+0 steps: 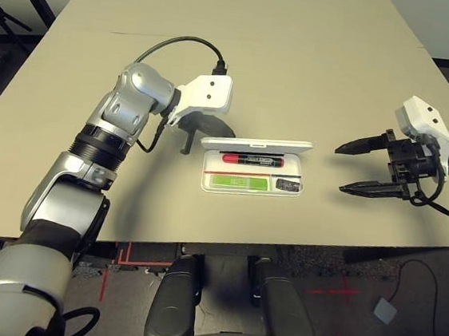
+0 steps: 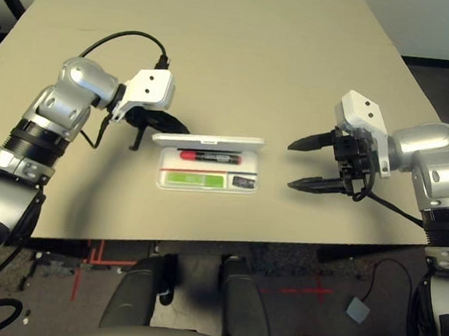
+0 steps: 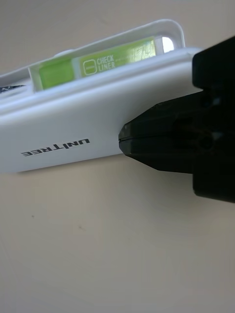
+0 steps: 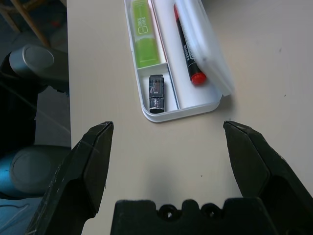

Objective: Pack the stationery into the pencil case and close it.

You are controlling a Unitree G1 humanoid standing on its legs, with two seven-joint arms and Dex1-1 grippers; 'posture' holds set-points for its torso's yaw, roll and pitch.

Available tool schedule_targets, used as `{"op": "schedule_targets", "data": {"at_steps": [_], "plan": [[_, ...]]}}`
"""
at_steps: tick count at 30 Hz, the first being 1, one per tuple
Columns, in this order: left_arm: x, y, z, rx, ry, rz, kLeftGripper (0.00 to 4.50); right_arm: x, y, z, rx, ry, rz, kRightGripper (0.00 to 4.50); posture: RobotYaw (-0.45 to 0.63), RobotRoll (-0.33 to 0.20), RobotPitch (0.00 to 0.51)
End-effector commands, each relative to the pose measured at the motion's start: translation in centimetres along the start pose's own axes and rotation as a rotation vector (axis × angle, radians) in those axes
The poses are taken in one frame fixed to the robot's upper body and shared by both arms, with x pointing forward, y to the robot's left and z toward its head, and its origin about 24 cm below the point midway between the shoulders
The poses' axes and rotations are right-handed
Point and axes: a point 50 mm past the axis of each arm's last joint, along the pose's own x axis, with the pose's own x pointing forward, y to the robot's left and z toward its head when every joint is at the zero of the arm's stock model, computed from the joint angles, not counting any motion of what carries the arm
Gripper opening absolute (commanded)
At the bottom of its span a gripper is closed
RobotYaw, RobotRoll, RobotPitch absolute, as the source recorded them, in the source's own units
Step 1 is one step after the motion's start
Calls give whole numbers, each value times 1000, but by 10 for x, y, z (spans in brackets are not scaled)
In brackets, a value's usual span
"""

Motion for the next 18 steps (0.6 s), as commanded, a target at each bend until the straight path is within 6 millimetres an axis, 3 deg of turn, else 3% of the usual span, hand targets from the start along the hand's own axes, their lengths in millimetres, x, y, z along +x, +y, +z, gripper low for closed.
{"op": "schedule_targets", "data": {"at_steps": [1, 18], "plan": [[4, -9, -3, 27, 30, -57, 30, 1, 1, -3, 3, 0, 10, 4500, -57, 0, 174], [30, -35, 8, 87, 0, -161, 30, -3, 4, -5, 10, 5, 2, 4500, -70, 0, 180]]}}
